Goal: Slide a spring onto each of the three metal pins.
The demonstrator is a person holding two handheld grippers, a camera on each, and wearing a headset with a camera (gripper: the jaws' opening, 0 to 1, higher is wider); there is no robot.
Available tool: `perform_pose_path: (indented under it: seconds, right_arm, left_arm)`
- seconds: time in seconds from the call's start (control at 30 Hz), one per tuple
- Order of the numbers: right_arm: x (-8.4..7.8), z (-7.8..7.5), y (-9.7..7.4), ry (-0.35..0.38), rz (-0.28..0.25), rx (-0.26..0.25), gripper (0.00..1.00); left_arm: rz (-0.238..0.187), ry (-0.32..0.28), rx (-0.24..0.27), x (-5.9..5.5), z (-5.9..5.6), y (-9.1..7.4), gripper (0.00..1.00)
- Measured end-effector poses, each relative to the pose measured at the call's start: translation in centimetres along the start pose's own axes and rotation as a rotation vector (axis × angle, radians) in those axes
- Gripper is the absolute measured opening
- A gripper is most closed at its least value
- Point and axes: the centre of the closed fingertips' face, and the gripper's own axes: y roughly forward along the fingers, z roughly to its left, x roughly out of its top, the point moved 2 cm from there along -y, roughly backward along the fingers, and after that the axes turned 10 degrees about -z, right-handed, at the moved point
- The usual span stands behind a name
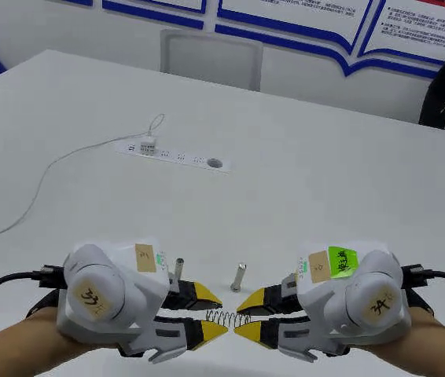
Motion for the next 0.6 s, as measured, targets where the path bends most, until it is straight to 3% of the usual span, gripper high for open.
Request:
perform_pose_path:
  seconds: [0.17,0.37,0.6]
  right_arm:
    - [0.15,-0.04,-0.09,-0.006,-0.004,0.003,0.11]
    - [0.42,-0.04,-0.31,-0.014,-0.016,-0.001,0.11]
    - [0.65,-0.22,-0.77,-0.025,-0.033,-0.011,0.12]
  left_arm:
    - [0.02,0.015,-0.01,-0.08,-0.04,0.05,0.14]
    - [0.039,0.102,-0.051,0.09,-0.36,-0.05,0.11]
    - [0.032,0.147,-0.063,0.56,-0.36,-0.03,0.1]
